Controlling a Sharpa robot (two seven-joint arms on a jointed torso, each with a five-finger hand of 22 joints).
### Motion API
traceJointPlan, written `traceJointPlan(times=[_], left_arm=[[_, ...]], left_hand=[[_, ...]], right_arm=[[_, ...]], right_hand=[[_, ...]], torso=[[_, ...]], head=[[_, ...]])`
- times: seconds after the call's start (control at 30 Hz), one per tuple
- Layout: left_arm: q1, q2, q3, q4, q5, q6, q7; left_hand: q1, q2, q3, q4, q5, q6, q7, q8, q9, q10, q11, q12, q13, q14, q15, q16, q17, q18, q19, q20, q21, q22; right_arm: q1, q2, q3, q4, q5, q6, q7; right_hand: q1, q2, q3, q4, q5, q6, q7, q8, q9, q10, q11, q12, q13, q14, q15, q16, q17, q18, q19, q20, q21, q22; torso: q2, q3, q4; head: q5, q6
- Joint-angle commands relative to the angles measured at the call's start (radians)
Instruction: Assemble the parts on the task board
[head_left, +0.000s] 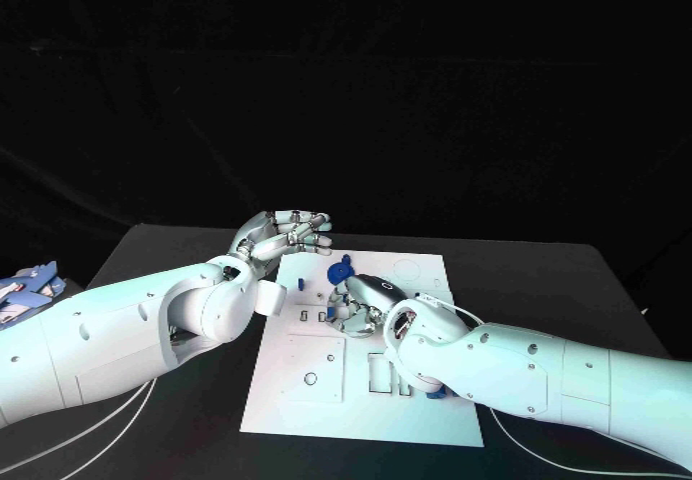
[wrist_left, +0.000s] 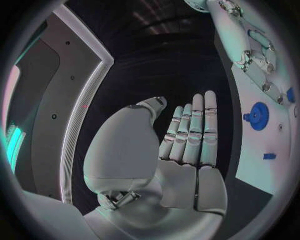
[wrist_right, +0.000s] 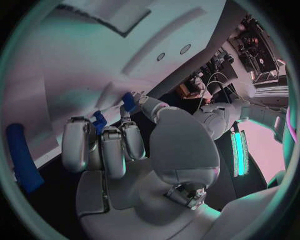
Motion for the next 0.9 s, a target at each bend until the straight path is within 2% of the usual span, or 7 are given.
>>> traceJointPlan(times=[0.03,0.27,0.4,0.47,0.6,0.73,0.9], left_arm=[[0.001,0.002,0.001,0.001,-0.002,0.017,0.005],[0.001,0.001,0.001,0.002,-0.002,0.017,0.005],[0.001,0.001,0.001,0.002,-0.002,0.017,0.005],[0.001,0.0,0.001,0.002,-0.002,0.016,0.005],[0.001,-0.001,0.001,0.002,-0.002,0.016,0.004],[0.001,-0.002,0.001,0.002,-0.002,0.016,0.004],[0.001,-0.003,0.001,0.002,-0.002,0.016,0.003]], left_hand=[[-0.004,0.006,0.001,-0.007,-0.004,-0.006,0.022,-0.004,-0.001,-0.007,0.002,-0.004,0.001,-0.009,0.0,-0.005,0.002,0.008,-0.007,0.002,0.006,0.001],[-0.004,0.006,0.001,-0.007,-0.004,-0.006,0.022,-0.004,-0.001,-0.007,0.002,-0.004,0.001,-0.009,0.0,-0.005,0.002,0.008,-0.007,0.002,0.006,0.001],[-0.004,0.006,0.001,-0.007,-0.004,-0.006,0.022,-0.004,-0.001,-0.007,0.002,-0.004,0.001,-0.009,0.0,-0.005,0.002,0.008,-0.007,0.002,0.006,0.001],[-0.004,0.006,0.001,-0.007,-0.004,-0.006,0.022,-0.004,-0.001,-0.007,0.002,-0.004,0.001,-0.009,0.0,-0.005,0.002,0.008,-0.007,0.002,0.006,0.001],[-0.004,0.006,0.001,-0.007,-0.004,-0.006,0.022,-0.004,-0.001,-0.007,0.002,-0.004,0.001,-0.009,0.0,-0.005,0.002,0.008,-0.007,0.002,0.006,0.001],[-0.004,0.006,0.001,-0.007,-0.004,-0.006,0.022,-0.004,-0.001,-0.007,0.002,-0.004,0.001,-0.009,0.0,-0.005,0.002,0.008,-0.007,0.002,0.006,0.001],[-0.004,0.006,0.001,-0.007,-0.004,-0.006,0.022,-0.004,-0.001,-0.007,0.002,-0.004,0.001,-0.009,0.0,-0.005,0.002,0.008,-0.007,0.002,0.006,0.001]], right_arm=[[-0.002,0.002,-0.001,-0.001,-0.011,0.015,-0.003],[-0.002,0.002,-0.001,0.0,-0.011,0.017,0.0],[-0.002,0.003,-0.001,0.0,-0.01,0.015,0.004],[-0.002,0.003,-0.001,0.001,-0.01,0.013,0.006],[-0.002,0.004,-0.001,0.002,-0.008,0.005,0.011],[-0.002,0.004,-0.001,0.003,-0.007,-0.002,0.015],[-0.002,0.002,-0.001,0.005,-0.008,-0.016,0.018]], right_hand=[[0.0,-0.011,-0.008,0.002,0.007,-0.011,0.004,-0.008,-0.003,-0.011,0.002,-0.008,0.048,0.083,0.007,-0.001,0.145,0.008,-0.004,0.003,-0.007,0.019],[0.0,-0.017,-0.011,0.003,0.007,-0.019,0.006,-0.012,-0.005,-0.013,0.004,-0.009,0.047,0.082,0.009,-0.002,0.145,0.008,-0.004,0.005,-0.008,0.019],[-0.004,-0.029,-0.02,0.007,0.004,-0.031,0.011,-0.018,-0.01,-0.016,0.009,-0.011,0.044,0.082,0.013,-0.002,0.144,0.008,-0.005,0.008,-0.011,0.017],[-0.011,-0.035,-0.028,0.015,-0.008,-0.037,0.013,-0.022,-0.012,-0.018,0.011,-0.012,0.043,0.082,0.016,-0.002,0.143,0.008,-0.006,0.011,-0.013,0.017],[-0.024,-0.047,-0.052,0.037,-0.064,-0.061,0.018,-0.037,-0.021,-0.03,0.017,-0.021,0.033,0.081,0.021,-0.003,0.14,0.01,-0.009,0.016,-0.02,0.013],[-0.03,-0.058,-0.078,0.054,-0.072,-0.075,0.021,-0.046,-0.026,-0.039,0.02,-0.027,0.025,0.081,0.024,-0.004,0.139,0.011,-0.011,0.019,-0.025,0.009],[-0.025,-0.059,-0.092,0.063,-0.073,-0.09,0.025,-0.056,-0.03,-0.047,0.023,-0.033,0.018,0.08,0.027,-0.004,0.137,0.012,-0.014,0.021,-0.03,0.006]], torso=[[0.0,-0.0003,0.0001],[0.001,0.0001,-0.0007],[0.001,0.0004,-0.0004],[0.001,0.0001,-0.0001],[0.001,-0.0005,-0.0002],[0.001,-0.0006,-0.0002],[-0.001,-0.0006,-0.0002]], head=[[0.0,0.0],[-0.001,0.0],[-0.002,-0.003],[-0.002,-0.004],[-0.002,-0.003],[0.0,-0.004],[0.0,-0.003]])
